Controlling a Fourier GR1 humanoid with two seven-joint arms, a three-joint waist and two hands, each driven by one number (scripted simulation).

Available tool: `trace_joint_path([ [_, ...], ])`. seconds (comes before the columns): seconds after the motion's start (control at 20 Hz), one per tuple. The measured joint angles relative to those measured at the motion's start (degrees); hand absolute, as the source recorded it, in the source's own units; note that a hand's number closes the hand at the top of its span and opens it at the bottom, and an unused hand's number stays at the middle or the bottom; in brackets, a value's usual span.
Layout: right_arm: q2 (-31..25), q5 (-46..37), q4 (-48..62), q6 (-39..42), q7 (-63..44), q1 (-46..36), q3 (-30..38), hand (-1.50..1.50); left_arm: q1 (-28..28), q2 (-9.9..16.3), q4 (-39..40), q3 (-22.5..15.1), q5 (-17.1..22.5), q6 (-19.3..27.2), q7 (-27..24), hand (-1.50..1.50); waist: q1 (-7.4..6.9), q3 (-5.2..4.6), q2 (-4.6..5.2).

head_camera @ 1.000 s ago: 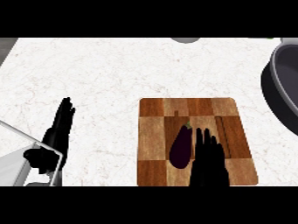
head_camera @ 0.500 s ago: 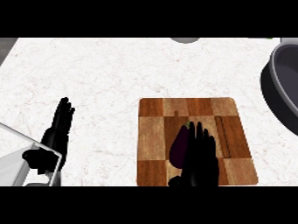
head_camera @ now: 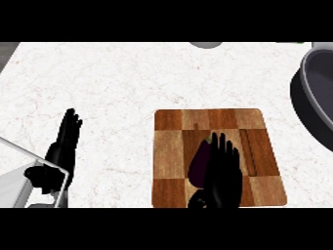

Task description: Pick the eggplant from the cutting board and place it in the pot

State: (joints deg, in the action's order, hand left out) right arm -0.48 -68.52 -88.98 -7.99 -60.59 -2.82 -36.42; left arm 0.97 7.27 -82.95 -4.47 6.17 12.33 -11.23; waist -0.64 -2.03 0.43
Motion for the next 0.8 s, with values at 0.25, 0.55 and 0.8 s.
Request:
trace_joint_path([
  [0.25, -0.2, -3.6, 1.8, -1.0, 1.4, -2.0, 0.7, 1.5, 0.5, 0.5, -1.1, -0.3, 0.2, -0.7, 0.8, 0.0, -0.03, -0.04, -0.16],
  [0.55, 0.5, -7.6, 3.7, -2.7, 2.4, -3.6, 1.0, 1.5, 0.6, 0.3, -0.7, -0.2, 0.5, -0.9, 0.1, 0.0, 0.12, -0.05, -0.33],
  [0.8, -1.6, -4.1, 6.5, -2.8, 1.7, -9.0, 15.0, 1.5, 0.4, -0.4, -0.1, 0.6, 0.7, -1.2, -1.3, 0.0, 0.44, 0.26, 0.58],
])
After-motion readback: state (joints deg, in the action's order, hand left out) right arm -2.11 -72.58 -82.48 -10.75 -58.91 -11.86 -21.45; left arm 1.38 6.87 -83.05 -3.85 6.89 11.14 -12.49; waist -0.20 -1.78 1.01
